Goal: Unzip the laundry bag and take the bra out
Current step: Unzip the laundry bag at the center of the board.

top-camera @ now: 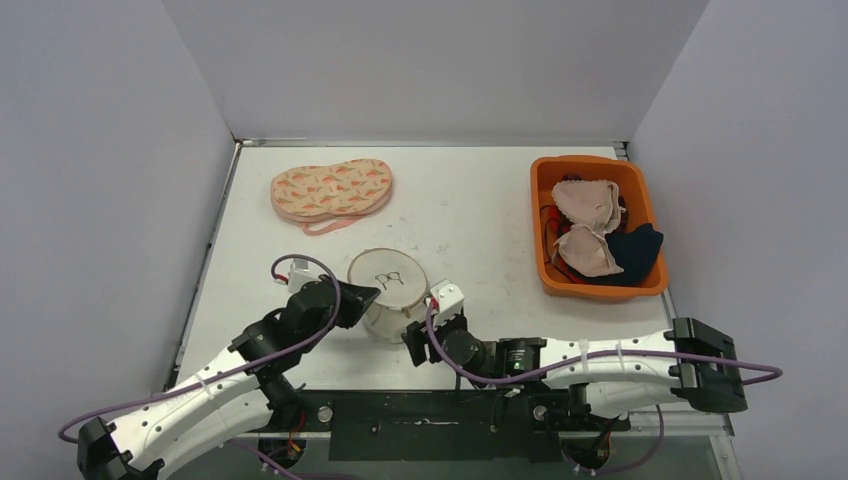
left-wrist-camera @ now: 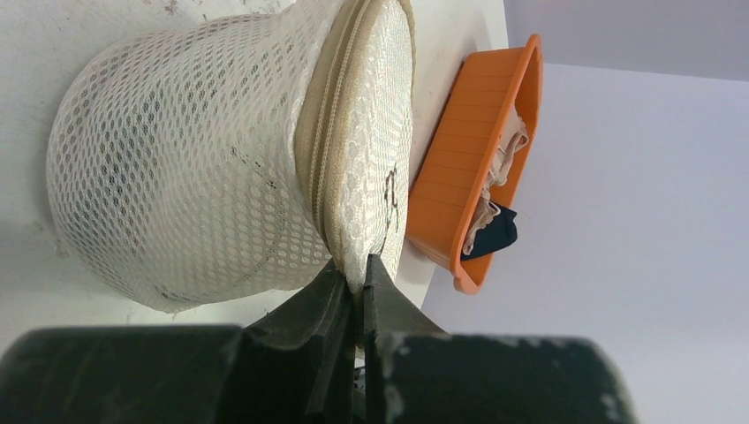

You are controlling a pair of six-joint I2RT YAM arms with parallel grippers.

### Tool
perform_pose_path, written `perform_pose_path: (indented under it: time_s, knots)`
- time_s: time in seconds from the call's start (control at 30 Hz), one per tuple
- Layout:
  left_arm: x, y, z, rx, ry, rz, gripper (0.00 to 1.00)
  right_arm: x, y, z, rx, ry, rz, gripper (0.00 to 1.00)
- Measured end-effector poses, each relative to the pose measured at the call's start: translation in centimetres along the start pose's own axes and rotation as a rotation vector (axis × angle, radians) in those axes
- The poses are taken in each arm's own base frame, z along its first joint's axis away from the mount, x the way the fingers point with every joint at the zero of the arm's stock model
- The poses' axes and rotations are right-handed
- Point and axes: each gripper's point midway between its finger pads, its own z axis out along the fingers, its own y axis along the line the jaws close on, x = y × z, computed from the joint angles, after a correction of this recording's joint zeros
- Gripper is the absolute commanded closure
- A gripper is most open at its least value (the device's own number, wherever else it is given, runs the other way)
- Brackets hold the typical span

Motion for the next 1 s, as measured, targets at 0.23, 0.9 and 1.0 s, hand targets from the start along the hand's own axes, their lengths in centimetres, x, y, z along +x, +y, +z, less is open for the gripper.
perform_pose_path:
  time_s: [0.23, 0.9, 1.0]
  knots:
    - [0.0, -0.2, -0.1, -0.040, 0.000, 0.010, 1.00, -0.1, -0.2, 0.6, 0.109, -0.031, -0.095, 0.30]
    - [0.0, -0.1, -0.2, -0.049, 0.001, 0.011, 1.00, -2.2, -4.5, 0.2, 0.357, -0.069, -0.120, 0.44]
    - [0.0, -0.1, -0.2, -0.049, 0.001, 0.011, 1.00, -2.8, -4.4, -0.6, 0.300, -0.090, -0.097, 0.34]
